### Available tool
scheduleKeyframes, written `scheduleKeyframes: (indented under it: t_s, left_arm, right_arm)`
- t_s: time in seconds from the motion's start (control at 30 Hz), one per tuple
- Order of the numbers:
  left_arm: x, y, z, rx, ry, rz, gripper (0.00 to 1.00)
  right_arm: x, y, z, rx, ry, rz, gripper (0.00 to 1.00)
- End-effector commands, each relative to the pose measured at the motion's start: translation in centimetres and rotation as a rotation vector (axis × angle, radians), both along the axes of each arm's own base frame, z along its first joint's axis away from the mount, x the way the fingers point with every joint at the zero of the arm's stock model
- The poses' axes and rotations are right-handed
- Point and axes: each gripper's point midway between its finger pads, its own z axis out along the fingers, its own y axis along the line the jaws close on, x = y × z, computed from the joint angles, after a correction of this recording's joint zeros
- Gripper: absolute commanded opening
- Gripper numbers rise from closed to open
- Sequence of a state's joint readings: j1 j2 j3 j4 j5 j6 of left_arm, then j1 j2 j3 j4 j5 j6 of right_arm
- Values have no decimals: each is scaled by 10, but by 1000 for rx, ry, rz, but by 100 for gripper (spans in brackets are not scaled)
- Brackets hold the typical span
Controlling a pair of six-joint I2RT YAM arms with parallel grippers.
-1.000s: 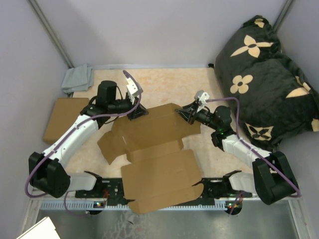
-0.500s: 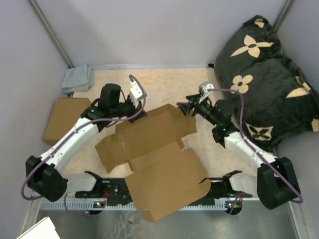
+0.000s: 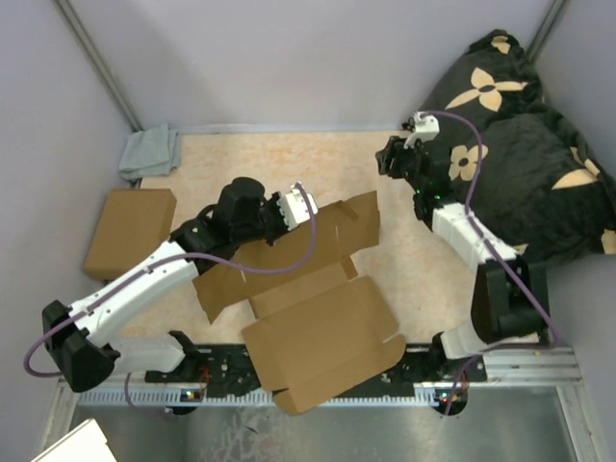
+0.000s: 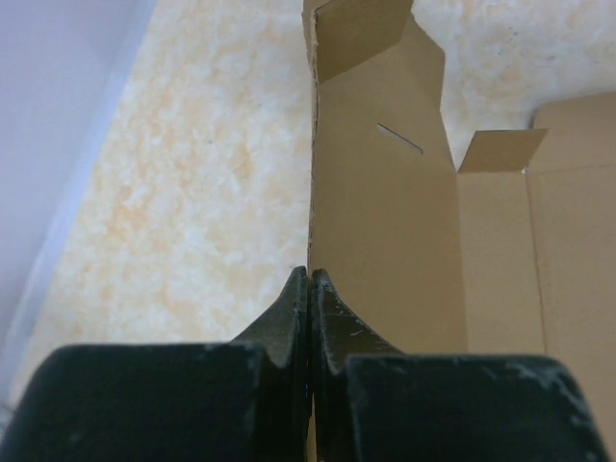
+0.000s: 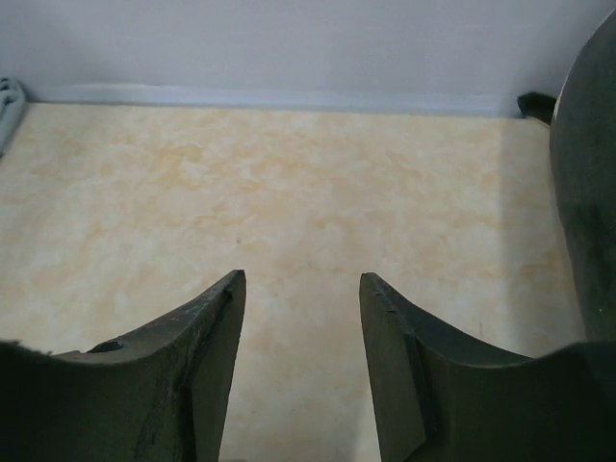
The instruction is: Fold the paper box
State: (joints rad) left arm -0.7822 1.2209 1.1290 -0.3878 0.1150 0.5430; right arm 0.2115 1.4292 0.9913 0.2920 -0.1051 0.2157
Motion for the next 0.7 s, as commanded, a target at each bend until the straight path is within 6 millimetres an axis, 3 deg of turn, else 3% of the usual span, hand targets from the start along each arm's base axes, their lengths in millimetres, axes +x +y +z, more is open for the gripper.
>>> scheduleKeyframes:
  t_s: [0.0,0.2,0.4,0.53,0.67]
  left_arm:
    - [16,2,31,80,-231,48,0]
    - [26,3,46,145,-388,88,0]
    - [42,7,60,120,-557,152,0]
    - [49,-1,39,158,-559,137,0]
    - [55,-7,12,206,-517,134,0]
  right_arm:
    - [33,5,-14,-63,43,53,50]
    - [41,15,-61,-54,87,207,49]
    - [25,30,-59,160,11,474,47]
    - [1,48,-61,234,-9,646,47]
    - [-13,54,-64,254,-42,709,47]
